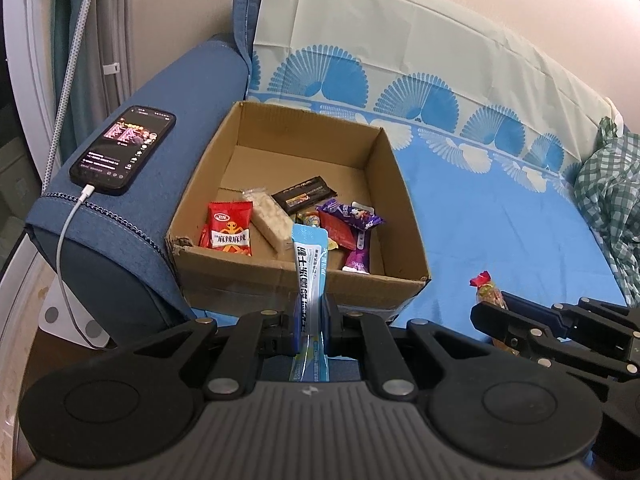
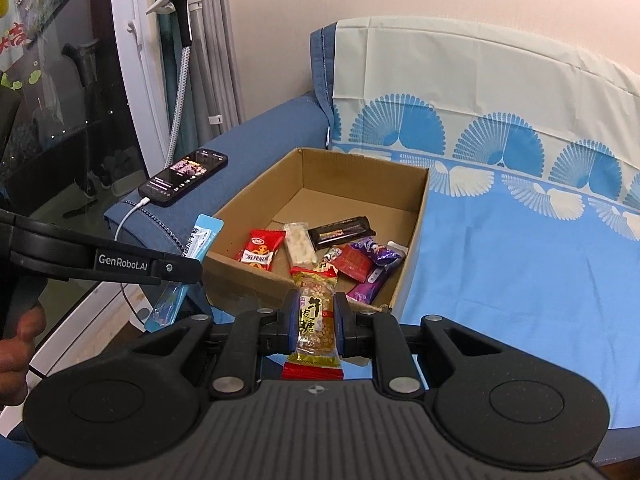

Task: Organize snacks
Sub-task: 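Carry the blue stick and gold bar over the box with both tools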

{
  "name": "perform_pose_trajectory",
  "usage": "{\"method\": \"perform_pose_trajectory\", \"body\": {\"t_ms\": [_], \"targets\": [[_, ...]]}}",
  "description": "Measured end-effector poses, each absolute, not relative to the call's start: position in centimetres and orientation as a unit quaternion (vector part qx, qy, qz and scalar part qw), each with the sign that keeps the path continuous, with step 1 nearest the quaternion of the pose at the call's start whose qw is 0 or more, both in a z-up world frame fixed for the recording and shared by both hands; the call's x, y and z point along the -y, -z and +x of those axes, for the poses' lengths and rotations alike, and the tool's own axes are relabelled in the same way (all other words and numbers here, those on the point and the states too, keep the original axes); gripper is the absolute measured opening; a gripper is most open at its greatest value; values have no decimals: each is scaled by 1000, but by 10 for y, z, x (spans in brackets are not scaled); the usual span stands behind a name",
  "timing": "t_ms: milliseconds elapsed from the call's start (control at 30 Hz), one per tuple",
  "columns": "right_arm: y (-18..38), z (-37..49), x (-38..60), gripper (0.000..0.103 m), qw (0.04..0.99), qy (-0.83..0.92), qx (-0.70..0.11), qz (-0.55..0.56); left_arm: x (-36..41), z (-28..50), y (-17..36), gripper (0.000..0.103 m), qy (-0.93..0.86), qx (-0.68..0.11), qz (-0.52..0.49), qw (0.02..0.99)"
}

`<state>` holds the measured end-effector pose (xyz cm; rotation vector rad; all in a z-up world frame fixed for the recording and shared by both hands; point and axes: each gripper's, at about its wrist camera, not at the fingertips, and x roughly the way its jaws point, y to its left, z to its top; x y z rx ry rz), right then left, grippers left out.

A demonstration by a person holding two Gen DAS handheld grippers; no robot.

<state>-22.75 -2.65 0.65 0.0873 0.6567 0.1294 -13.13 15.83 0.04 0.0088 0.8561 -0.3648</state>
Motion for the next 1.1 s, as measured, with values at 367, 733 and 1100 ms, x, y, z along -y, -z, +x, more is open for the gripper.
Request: {"method": "perform_pose_trajectory", "body": {"t_ms": [367,733,1100], "targets": [[5,-201,29,18,935,-59,-346,47,-159,-104,12,11,173,-432,-3,885],[10,-150,36,18,934,-54,-346,72,-155,-55,11,11,168,-430,-2,887],[28,-76,47,18,933,-49,-344,90,-135,16,19,11,151,-427,29,891]]}}
